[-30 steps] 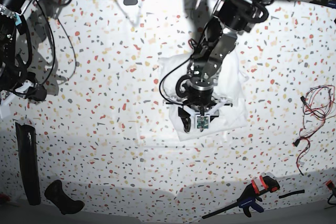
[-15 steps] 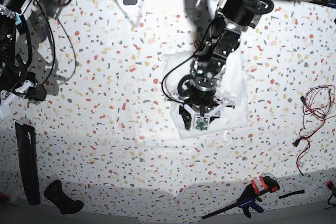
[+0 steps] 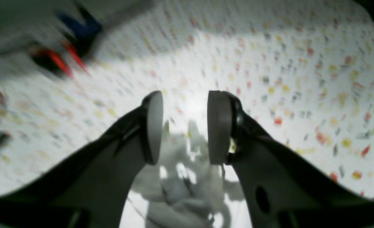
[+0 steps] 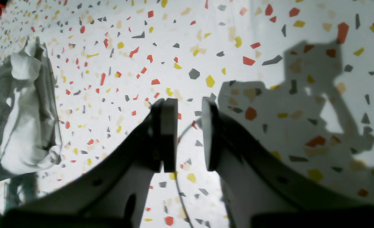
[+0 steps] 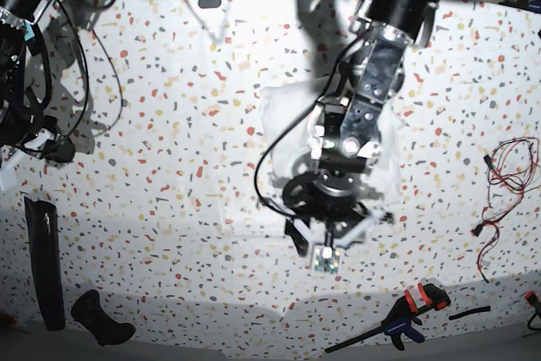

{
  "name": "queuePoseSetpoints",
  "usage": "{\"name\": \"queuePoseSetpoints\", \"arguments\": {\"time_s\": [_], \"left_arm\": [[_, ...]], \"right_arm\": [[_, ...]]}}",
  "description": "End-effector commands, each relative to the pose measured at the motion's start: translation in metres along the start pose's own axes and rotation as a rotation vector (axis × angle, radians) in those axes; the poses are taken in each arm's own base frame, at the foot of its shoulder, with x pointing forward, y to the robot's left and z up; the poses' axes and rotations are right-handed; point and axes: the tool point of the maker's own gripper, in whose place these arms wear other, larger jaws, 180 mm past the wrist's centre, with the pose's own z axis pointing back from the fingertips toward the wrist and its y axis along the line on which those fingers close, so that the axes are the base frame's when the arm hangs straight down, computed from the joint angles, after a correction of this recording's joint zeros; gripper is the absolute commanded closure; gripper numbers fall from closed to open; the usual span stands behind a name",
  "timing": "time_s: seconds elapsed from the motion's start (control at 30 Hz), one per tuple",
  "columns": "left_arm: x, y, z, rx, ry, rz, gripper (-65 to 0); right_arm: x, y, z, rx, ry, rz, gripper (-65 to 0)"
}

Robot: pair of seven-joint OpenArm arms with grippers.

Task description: Fold the T-shirt properly

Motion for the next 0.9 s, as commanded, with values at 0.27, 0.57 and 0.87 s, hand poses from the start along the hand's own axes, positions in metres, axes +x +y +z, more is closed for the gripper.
{"name": "queuePoseSetpoints", "arguments": {"time_s": [0.27, 0.57, 0.87], "left_arm": [[-0.025, 0.058, 0.051, 0.115, 0.047, -0.042, -21.9], [-0.045, 0.112, 0.143, 0.216, 0.084, -0.185, -21.9], [-0.100, 0.194, 0.207, 0.441, 0.301, -0.183, -21.9]], "right_arm": [[0.033, 0.005, 0.014, 0.042, -0.092, 0.037, -13.0], [0.045, -0.002, 0.028, 0.005, -0.094, 0.096, -13.0], [0.022, 0.032, 0.048, -0.007, -0.034, 0.269, -13.0]]}}
